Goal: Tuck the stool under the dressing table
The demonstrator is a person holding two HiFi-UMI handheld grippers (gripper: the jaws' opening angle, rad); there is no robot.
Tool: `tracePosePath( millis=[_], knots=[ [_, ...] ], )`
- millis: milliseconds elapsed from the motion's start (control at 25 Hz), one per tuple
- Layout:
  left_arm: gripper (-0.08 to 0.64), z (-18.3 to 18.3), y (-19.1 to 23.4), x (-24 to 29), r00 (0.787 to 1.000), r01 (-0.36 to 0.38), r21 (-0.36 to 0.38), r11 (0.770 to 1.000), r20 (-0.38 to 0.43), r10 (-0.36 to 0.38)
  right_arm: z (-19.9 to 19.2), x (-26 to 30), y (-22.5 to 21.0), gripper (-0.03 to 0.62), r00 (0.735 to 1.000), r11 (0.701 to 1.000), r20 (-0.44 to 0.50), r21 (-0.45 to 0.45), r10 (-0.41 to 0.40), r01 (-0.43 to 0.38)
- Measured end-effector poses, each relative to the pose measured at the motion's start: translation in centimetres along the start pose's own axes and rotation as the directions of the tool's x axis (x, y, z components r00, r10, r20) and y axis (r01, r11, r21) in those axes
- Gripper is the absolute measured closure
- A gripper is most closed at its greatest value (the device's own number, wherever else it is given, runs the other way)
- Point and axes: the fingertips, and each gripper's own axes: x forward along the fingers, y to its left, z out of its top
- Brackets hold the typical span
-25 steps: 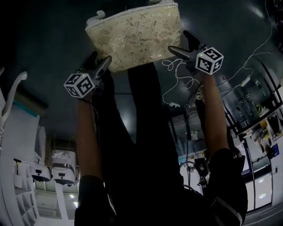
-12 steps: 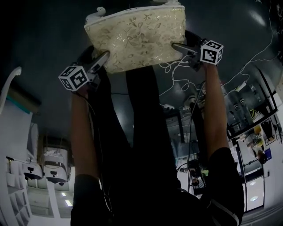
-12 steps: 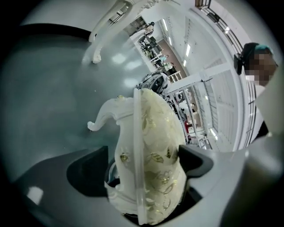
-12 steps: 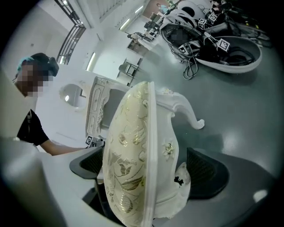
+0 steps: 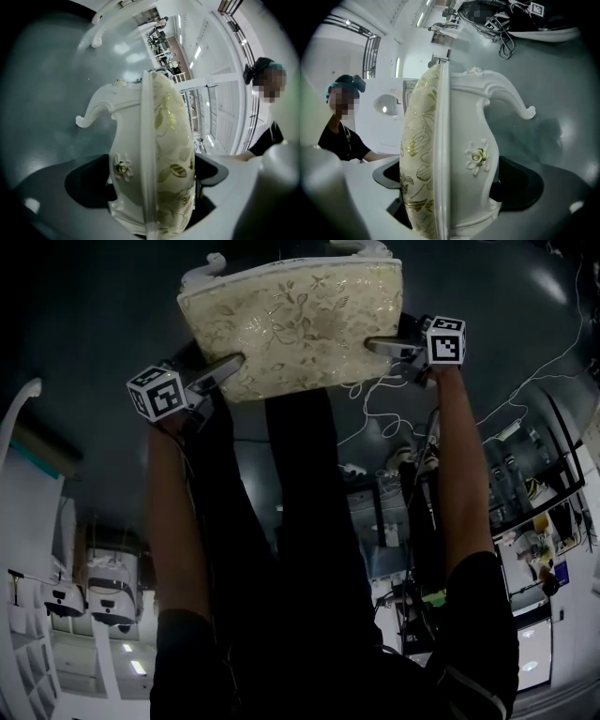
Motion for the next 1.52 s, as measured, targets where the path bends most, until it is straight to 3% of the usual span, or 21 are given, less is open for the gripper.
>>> tracePosePath(
  millis=[160, 440, 680, 920, 1240, 1520],
  knots=[
    [-0.003, -0.1, 0.0, 0.3, 1.0, 0.023, 0.006, 1.0, 0.005, -0.023, -0.1, 0.4, 0.2, -0.005, 0.997, 0.998, -0.037, -0.007, 0.062, -0.063],
    [-0.02, -0.2, 0.1, 1.4, 0.997, 0.073, 0.017, 0.997, -0.035, -0.072, -0.2, 0.4, 0.0, -0.006, 0.995, 0.996, -0.038, -0.008, 0.092, -0.092],
    [-0.02, -0.2, 0.0, 1.6, 0.997, 0.067, 0.019, 0.998, -0.029, -0.066, -0.5, 0.2, -0.4, -0.005, 0.995, 0.998, -0.071, 0.011, 0.068, -0.068],
    [-0.018, -0.4, 0.3, 1.9, 0.998, 0.055, 0.017, 0.998, -0.024, -0.054, -0.6, 0.1, -0.7, 0.006, 0.997, 0.997, -0.043, 0.031, 0.07, -0.069],
    [-0.018, 1.3, -1.1, 0.9, 0.995, 0.056, 0.046, 0.997, 0.075, -0.059, 0.5, -0.4, 0.9, 0.011, 0.997, 0.998, -0.018, 0.008, 0.069, -0.069],
    [-0.018, 1.2, -3.8, -1.5, 0.993, 0.058, 0.023, 0.998, 0.104, -0.06, 1.6, -0.8, 4.8, 0.011, 0.996, 0.998, -0.062, -0.013, 0.065, -0.066]
  ],
)
